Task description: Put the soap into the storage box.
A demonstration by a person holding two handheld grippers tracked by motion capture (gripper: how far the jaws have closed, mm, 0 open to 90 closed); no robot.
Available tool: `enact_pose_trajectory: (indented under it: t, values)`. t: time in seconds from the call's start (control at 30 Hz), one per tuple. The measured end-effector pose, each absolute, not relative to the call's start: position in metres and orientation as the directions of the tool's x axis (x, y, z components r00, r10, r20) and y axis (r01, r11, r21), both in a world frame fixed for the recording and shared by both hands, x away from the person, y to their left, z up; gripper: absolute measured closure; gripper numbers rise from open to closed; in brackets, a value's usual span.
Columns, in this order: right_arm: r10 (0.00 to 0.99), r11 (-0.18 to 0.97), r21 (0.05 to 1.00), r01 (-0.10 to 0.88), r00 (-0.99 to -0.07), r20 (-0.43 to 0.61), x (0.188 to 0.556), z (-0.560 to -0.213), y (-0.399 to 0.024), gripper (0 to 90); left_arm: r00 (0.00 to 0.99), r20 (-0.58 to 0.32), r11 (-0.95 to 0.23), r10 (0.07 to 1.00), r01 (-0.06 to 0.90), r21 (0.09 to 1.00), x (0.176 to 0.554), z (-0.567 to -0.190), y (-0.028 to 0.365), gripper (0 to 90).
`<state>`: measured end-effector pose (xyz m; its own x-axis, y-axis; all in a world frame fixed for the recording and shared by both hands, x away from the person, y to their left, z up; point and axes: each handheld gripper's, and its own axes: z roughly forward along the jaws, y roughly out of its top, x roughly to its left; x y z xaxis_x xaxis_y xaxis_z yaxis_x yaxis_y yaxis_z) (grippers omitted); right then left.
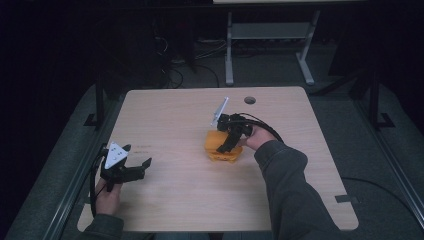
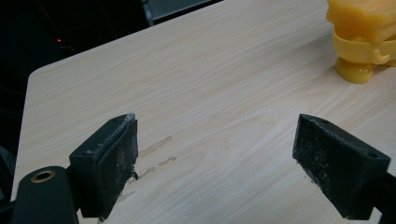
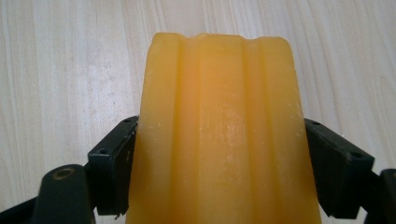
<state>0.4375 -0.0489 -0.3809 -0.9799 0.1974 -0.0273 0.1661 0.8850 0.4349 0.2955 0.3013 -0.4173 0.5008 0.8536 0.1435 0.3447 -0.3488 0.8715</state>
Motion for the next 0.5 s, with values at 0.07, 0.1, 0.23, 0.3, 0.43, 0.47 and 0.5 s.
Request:
enact_pose_trajectory:
  t: [0.07,0.1,0.23,0.3,0.43,0.47,0.5]
  values:
    - [0.194,0.886,0.434,0.163,-0.981,-0.027,0.4377,-0.3822,-0.0483,20.4,0.501,0.142,-0.348,0.854,0.347,0.871,0.2956,-0.4174,0.3013,13.4]
    - [0.194,0.885,0.436,0.163,-0.981,-0.026,0.4379,-0.3822,-0.0481,20.4,0.501,0.143,-0.349,0.853,0.346,0.871,0.2956,-0.4174,0.3014,13.4]
    - [0.192,0.884,0.438,0.163,-0.981,-0.022,0.4384,-0.3834,-0.048,20.4,0.501,0.144,-0.35,0.853,0.345,0.871,0.2955,-0.4173,0.3013,13.4]
    - [0.19,0.885,0.437,0.161,-0.981,-0.023,0.4385,-0.3839,-0.0483,20.3,0.501,0.145,-0.35,0.853,0.345,0.871,0.2955,-0.4173,0.3014,13.4]
    - [0.191,0.885,0.436,0.164,-0.981,-0.019,0.4381,-0.3851,-0.0489,20.3,0.499,0.144,-0.348,0.855,0.344,0.872,0.2954,-0.4172,0.3014,13.4]
    - [0.193,0.885,0.436,0.167,-0.981,-0.016,0.4379,-0.3856,-0.0491,20.3,0.499,0.143,-0.347,0.855,0.344,0.872,0.2954,-0.4172,0.3013,13.4]
    - [0.192,0.886,0.434,0.166,-0.981,-0.018,0.438,-0.3861,-0.0497,20.4,0.5,0.146,-0.35,0.854,0.343,0.872,0.2953,-0.4171,0.3013,13.4]
